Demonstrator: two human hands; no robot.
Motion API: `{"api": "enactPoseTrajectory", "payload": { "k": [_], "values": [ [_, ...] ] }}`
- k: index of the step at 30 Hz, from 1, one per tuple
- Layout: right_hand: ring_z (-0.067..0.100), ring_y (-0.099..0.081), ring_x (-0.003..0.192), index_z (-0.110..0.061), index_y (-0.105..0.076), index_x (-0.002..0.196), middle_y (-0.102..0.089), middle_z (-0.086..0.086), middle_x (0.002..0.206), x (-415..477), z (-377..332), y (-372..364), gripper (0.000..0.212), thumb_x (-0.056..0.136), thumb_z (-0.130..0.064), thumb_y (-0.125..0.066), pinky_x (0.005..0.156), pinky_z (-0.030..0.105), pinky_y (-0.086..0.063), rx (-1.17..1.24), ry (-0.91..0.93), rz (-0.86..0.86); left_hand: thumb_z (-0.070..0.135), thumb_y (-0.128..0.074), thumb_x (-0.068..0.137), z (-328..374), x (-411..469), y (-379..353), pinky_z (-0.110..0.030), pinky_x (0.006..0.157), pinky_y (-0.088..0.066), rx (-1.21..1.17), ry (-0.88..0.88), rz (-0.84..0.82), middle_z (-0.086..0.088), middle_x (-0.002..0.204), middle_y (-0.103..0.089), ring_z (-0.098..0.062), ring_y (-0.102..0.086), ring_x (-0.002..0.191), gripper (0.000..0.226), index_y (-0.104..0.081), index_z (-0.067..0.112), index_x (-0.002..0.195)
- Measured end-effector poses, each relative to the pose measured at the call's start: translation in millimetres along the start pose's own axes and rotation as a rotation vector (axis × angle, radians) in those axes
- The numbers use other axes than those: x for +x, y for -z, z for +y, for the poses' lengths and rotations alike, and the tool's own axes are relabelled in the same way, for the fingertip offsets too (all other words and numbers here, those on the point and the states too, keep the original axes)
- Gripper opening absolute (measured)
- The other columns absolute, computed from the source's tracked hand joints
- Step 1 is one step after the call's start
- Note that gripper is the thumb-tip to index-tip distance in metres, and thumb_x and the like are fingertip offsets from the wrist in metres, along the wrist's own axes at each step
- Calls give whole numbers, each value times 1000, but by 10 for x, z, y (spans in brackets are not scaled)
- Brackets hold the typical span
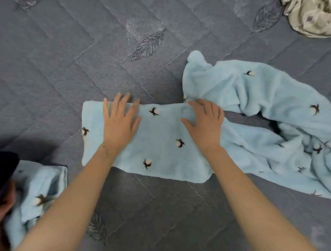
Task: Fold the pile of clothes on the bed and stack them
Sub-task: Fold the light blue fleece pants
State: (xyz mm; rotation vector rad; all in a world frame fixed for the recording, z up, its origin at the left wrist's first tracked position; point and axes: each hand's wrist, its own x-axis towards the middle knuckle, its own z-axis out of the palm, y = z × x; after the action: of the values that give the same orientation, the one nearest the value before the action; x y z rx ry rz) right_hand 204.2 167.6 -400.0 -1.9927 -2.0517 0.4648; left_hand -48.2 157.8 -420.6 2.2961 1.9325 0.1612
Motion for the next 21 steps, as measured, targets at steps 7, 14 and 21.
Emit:
{"api": "enactPoseTrajectory", "payload": {
  "k": [7, 14, 21],
  "values": [
    [33, -35, 139, -17, -53, 139, -45, 11, 146, -327, 458, 245, 60, 87, -45, -67, 118, 50, -14, 4, -110, -100, 35, -40, 99, 1044, -44, -185, -58, 114, -23, -156, -197, -53, -20, 151, -36, -37, -32, 141, 50, -46, 14, 143],
    [33, -46, 131, -12, -59, 132, -57, 10, 134, -631, 1241, 736, 68, 82, -57, -62, 115, 56, -22, -21, -161, -28, 26, -41, 98, 2092, 217, -227, -55, 107, -38, -243, -407, -99, -16, 138, -55, -36, -49, 130, 43, -59, 7, 131],
    [36, -60, 107, -3, -66, 120, -68, 15, 110, -564, 1886, 872, 40, 89, -27, -70, 108, 46, -30, -15, -118, -83, 38, -44, 101, 2633, 498, -455, -44, 118, -6, -214, -188, -312, -6, 133, -53, -27, -42, 129, 41, -55, 20, 136]
  ]
}}
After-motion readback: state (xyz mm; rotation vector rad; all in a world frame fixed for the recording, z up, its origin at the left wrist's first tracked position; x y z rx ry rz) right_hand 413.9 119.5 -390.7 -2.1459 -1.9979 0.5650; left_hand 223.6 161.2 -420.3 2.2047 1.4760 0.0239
